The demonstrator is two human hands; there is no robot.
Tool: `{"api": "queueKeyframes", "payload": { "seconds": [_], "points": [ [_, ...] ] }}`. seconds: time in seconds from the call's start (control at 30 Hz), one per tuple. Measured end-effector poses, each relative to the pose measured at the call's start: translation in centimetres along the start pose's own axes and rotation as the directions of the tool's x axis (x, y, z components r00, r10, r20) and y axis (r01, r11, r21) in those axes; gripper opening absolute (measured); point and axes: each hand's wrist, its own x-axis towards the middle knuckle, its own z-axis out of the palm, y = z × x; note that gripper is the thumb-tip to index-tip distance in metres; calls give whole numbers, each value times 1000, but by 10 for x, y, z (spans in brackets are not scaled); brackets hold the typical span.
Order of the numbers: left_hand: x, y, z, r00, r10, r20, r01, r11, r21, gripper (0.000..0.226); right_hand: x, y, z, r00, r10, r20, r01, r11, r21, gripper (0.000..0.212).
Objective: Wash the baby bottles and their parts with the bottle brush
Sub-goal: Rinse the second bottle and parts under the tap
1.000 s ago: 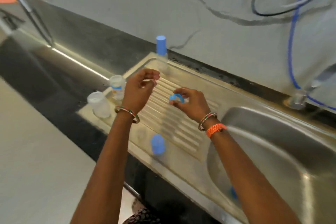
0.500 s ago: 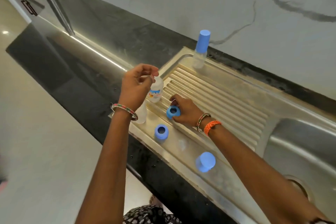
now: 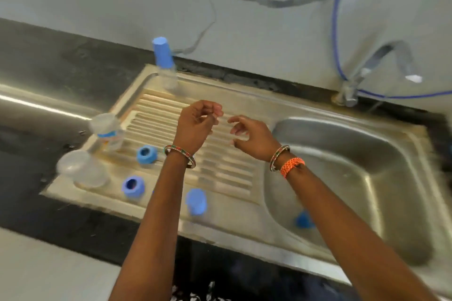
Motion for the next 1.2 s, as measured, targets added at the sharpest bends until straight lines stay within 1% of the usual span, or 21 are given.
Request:
{"api": "queueKeyframes", "payload": {
  "seconds": [0.13, 0.2, 0.27, 0.33, 0.4, 0.43, 0.5, 0.53, 0.57, 0.6, 0.7, 0.77, 0.83, 0.9, 0.93, 0.97, 1.0, 1.03, 1.07, 1.13, 1.2],
  "points": [
    [-4, -8, 92, 972, -106, 210, 109, 994, 0, 32, -57, 81, -58, 971, 220, -97, -224, 974, -34, 30],
    [-7, -18, 134, 934, -188, 305, 196, 981, 5, 31, -83, 128, -80, 930, 332, -157, -348, 932, -95, 27],
    [-9, -30, 165, 894, -274, 354, 281, 959, 34, 30, -102, 166, -90, 888, 429, -162, -454, 875, -167, 27],
    [-9, -44, 192, 873, -334, 356, 333, 941, 66, 30, -114, 195, -88, 865, 493, -94, -502, 846, -180, 27],
    [-9, -53, 202, 863, -379, 333, 377, 923, 74, 31, -118, 199, -71, 863, 504, 14, -494, 851, -180, 26],
    [-8, -58, 208, 860, -398, 320, 399, 915, 67, 32, -117, 202, -60, 866, 491, 91, -467, 861, -200, 31],
    [-4, -65, 216, 864, -412, 291, 414, 908, 56, 35, -109, 204, -34, 867, 445, 224, -380, 882, -278, 51],
    [-3, -68, 218, 865, -414, 283, 416, 908, 55, 35, -105, 205, -20, 865, 438, 246, -363, 883, -296, 60],
    [-3, -72, 218, 868, -413, 276, 416, 908, 50, 35, -101, 206, -7, 872, 433, 228, -363, 885, -292, 63],
    [-1, -77, 218, 872, -416, 259, 416, 908, 57, 35, -96, 206, 3, 881, 435, 186, -379, 884, -275, 61],
    [4, -89, 218, 871, -433, 233, 423, 901, 93, 34, -84, 210, 22, 911, 395, 124, -351, 896, -273, 35],
    [7, -95, 220, 862, -454, 226, 442, 891, 104, 33, -80, 211, 22, 919, 387, 77, -363, 906, -219, 28],
    [12, -98, 226, 870, -453, 196, 440, 892, 107, 31, -74, 212, 8, 895, 440, -80, -443, 895, -39, 25],
    [18, -95, 239, 899, -407, 164, 396, 913, 94, 23, -64, 206, -25, 808, 516, -285, -474, 856, 206, 13],
    [22, -89, 248, 918, -361, 165, 351, 932, 90, 12, -61, 203, -49, 757, 545, -361, -449, 835, 317, 11],
    [25, -81, 257, 933, -310, 182, 296, 950, 97, 6, -58, 199, -74, 723, 562, -402, -408, 817, 408, 20],
    [29, -70, 267, 942, -261, 209, 243, 964, 107, 16, -58, 193, -99, 719, 557, -415, -344, 804, 485, 29],
    [32, -60, 276, 946, -213, 244, 193, 976, 104, 24, -58, 188, -121, 736, 542, -405, -277, 787, 551, 33],
    [34, -48, 284, 945, -175, 277, 157, 984, 87, 28, -59, 185, -138, 764, 520, -383, -242, 781, 576, 35],
    [39, -30, 301, 933, -137, 333, 136, 990, 27, 27, -62, 178, -161, 801, 462, -381, -236, 828, 508, 29],
    [44, -18, 313, 926, -143, 350, 165, 986, -35, 18, -63, 176, -173, 795, 430, -428, -255, 877, 407, 16]
  ]
}}
